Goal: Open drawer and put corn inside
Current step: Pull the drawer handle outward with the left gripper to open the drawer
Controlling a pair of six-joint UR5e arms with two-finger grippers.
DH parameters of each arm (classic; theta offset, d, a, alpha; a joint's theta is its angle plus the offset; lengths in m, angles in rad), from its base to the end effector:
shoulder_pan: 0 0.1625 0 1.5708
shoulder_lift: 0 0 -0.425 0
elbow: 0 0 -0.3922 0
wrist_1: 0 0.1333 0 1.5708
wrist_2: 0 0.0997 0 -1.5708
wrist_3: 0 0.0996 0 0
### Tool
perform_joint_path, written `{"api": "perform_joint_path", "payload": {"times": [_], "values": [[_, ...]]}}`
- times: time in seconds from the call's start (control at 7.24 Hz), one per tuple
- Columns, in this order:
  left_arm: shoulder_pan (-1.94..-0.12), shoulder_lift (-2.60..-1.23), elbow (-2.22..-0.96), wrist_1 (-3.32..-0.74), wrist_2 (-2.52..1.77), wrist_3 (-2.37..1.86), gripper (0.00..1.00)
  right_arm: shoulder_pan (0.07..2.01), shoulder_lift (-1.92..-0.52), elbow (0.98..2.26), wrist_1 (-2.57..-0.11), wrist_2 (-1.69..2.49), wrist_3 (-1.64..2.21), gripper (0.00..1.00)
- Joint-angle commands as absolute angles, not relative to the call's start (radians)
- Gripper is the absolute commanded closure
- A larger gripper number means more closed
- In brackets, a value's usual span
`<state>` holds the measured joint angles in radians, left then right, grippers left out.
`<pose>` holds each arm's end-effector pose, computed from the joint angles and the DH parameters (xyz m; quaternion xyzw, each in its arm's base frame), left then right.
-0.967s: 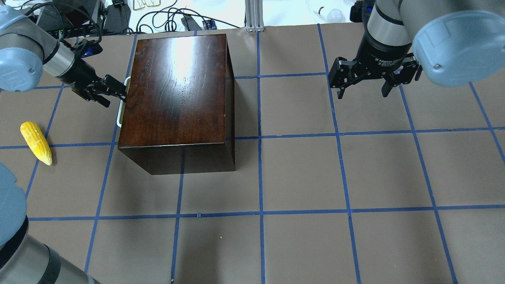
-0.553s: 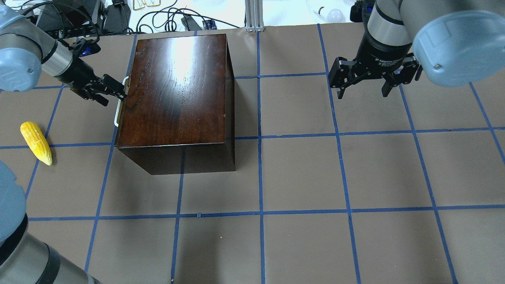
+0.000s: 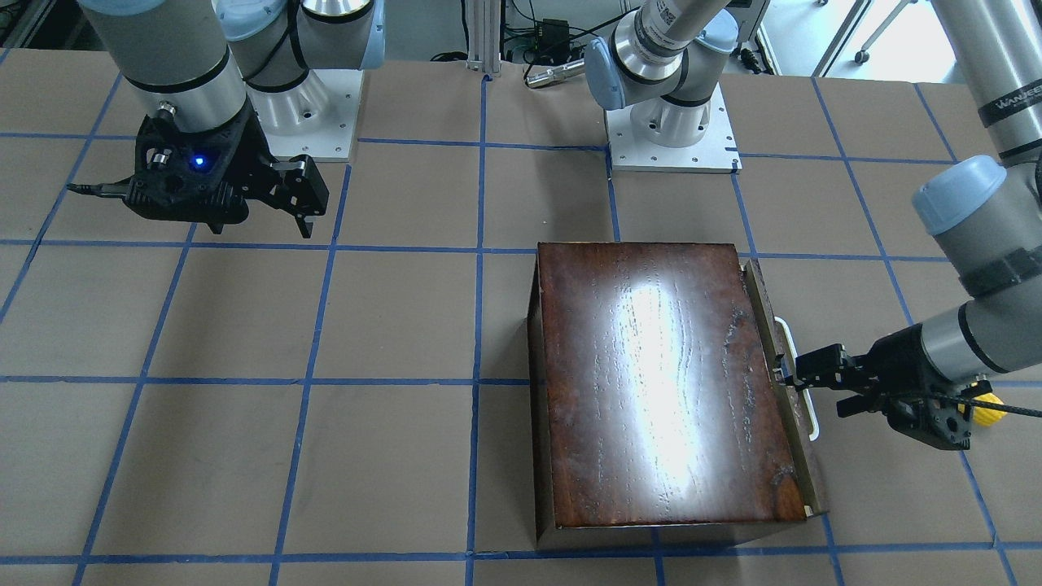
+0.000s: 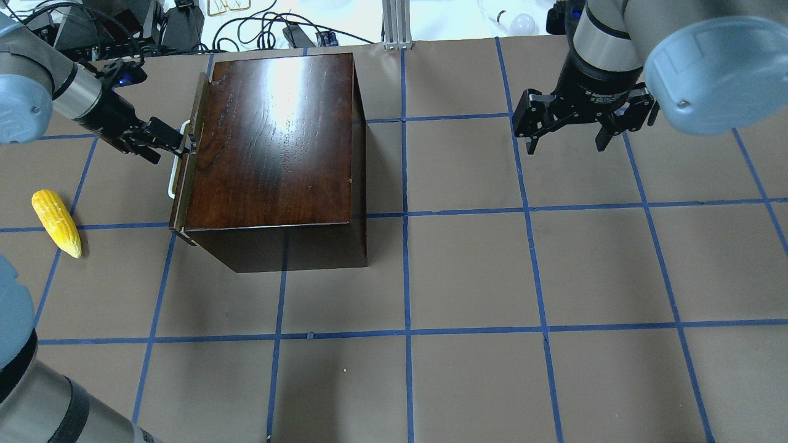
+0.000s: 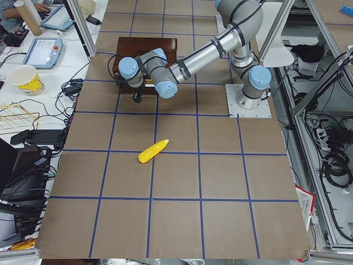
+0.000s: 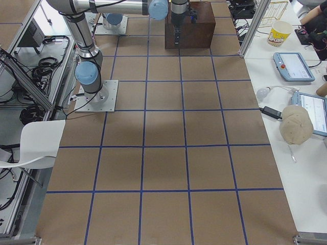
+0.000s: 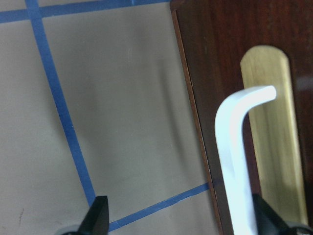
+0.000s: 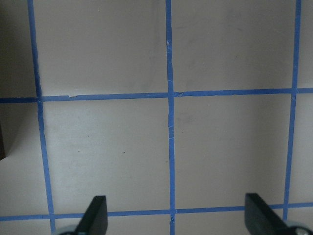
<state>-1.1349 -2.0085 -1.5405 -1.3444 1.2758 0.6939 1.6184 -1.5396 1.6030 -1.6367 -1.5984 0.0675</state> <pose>0.1152 -0.6316 0.2803 -0.1136 -0.9786 0.0028 0.1715 0.1544 -0.4978 0.4631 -0.0100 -0.9999 0.0020 0.0137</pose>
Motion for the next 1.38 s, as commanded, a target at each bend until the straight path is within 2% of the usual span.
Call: {"api": "perform_joint_path", "payload": {"times": [0.0,1.24], "values": [[-1.118,-2.022,-1.531,-1.344,1.275,0.724,0.00,1.618,-1.540,1.603,-1.638,-1.598,0.067,0.00],[-1.049,-2.033,-1.468,-1.347,1.338,0.859,0.00,1.618,-1.539,1.603,-1.637,-1.598,0.067,0.00]]}}
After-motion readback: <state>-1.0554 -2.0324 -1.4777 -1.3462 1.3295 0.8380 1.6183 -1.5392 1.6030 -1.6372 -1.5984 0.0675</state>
